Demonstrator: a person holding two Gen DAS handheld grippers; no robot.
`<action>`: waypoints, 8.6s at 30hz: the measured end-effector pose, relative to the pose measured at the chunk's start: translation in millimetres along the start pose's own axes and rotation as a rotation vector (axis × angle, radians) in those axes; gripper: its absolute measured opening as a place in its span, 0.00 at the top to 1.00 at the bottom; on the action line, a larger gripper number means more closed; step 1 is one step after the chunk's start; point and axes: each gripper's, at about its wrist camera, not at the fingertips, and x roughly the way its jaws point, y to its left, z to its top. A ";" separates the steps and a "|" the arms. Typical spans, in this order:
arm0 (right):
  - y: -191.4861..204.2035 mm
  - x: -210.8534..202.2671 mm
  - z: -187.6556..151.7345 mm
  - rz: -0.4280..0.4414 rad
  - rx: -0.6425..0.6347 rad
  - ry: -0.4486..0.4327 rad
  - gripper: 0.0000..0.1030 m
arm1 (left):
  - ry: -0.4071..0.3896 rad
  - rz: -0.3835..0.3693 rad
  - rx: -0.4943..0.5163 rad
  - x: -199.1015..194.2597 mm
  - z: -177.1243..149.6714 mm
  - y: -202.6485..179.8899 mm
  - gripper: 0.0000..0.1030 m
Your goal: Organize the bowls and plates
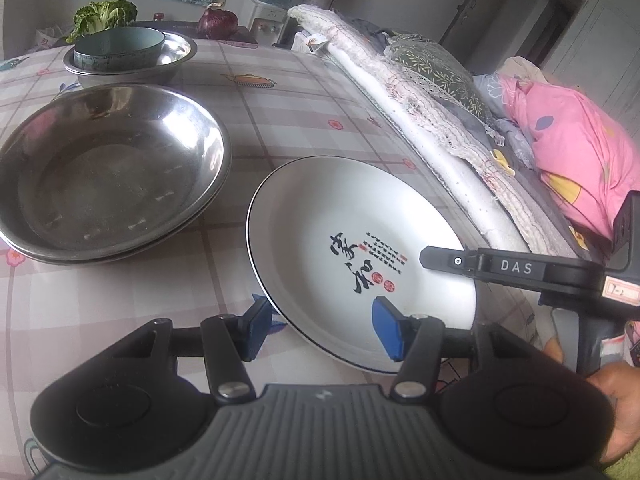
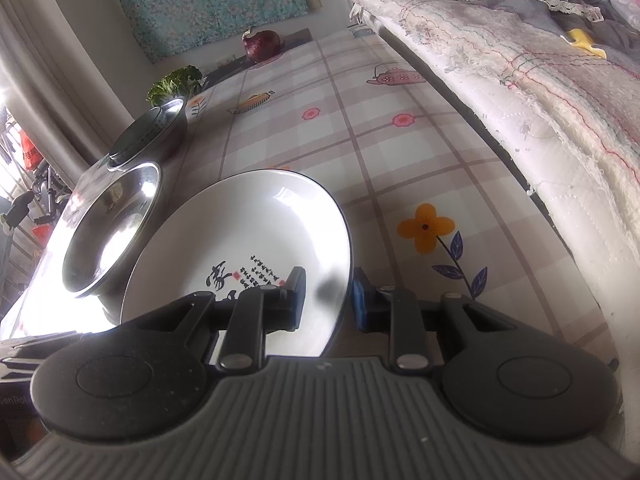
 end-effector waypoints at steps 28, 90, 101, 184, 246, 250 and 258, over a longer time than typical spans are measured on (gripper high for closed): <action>12.3 2.3 -3.7 -0.049 -0.085 -0.001 0.75 | -0.023 0.041 0.070 -3.4 -1.6 -3.9 0.45; 29.5 -8.4 -17.1 -0.111 -0.178 -0.046 0.70 | 0.039 0.200 0.171 9.7 4.3 -18.4 0.65; 34.1 -15.0 -13.6 -0.106 -0.190 -0.063 0.70 | 0.017 0.190 0.165 1.8 4.9 -17.6 0.65; 24.1 -11.4 -17.1 -0.094 -0.145 -0.097 0.67 | -0.024 0.149 0.210 10.0 2.6 -25.5 0.43; 136.9 15.6 23.9 0.043 -0.268 -0.063 0.67 | -0.196 0.283 0.020 -60.7 31.8 59.3 0.43; 153.6 24.6 26.9 0.057 -0.289 -0.052 0.67 | -0.198 0.302 -0.001 -66.7 32.2 72.6 0.43; 182.0 47.1 35.1 0.070 -0.302 -0.002 0.67 | -0.201 0.313 -0.055 -73.4 41.9 100.7 0.43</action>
